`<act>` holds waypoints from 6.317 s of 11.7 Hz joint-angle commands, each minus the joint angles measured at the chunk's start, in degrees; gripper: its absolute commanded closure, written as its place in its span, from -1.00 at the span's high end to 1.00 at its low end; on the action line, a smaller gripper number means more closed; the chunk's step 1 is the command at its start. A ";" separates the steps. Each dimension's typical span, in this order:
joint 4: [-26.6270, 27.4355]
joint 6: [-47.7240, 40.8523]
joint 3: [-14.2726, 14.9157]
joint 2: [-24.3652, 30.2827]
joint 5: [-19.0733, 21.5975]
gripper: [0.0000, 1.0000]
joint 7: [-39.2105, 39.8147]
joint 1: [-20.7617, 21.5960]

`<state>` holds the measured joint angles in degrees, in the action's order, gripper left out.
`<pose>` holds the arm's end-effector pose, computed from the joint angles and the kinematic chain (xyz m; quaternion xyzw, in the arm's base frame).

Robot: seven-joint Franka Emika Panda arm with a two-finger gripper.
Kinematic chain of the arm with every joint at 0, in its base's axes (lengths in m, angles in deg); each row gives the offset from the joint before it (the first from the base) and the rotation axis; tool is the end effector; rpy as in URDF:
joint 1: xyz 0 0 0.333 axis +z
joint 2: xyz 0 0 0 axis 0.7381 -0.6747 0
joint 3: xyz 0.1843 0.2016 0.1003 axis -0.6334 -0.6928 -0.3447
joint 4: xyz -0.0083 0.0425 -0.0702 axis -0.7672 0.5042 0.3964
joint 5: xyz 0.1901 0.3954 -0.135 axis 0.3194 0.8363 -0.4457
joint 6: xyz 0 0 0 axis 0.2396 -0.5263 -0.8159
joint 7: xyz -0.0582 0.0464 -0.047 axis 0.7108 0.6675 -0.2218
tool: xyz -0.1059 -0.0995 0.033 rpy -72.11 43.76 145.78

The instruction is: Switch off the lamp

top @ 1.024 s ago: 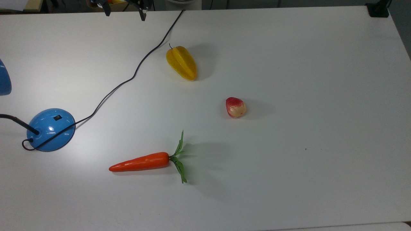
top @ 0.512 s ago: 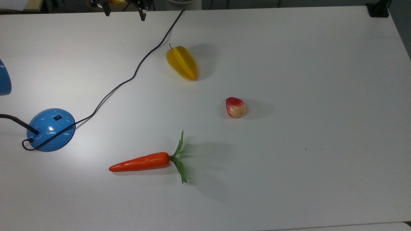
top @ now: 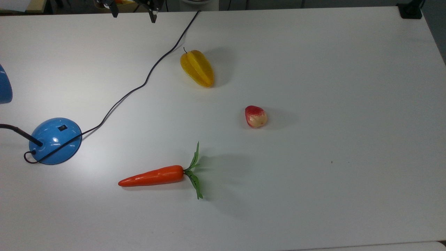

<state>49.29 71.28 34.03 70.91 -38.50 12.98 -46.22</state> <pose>0.6182 -0.0820 0.4845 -0.9982 0.0597 0.0009 0.0095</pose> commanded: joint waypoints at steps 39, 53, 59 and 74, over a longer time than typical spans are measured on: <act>-3.96 57.91 0.26 -31.57 -1.79 -1.00 -17.52 -14.27; 0.95 58.80 0.09 -33.33 -11.81 -1.00 -23.16 -13.39; 2.54 53.20 -0.09 -29.13 -11.98 -1.00 -23.16 -11.55; 0.43 -4.49 -3.08 2.00 -0.47 0.67 -0.67 1.64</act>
<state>49.65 68.48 30.91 72.20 -40.03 7.66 -44.31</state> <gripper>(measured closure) 0.960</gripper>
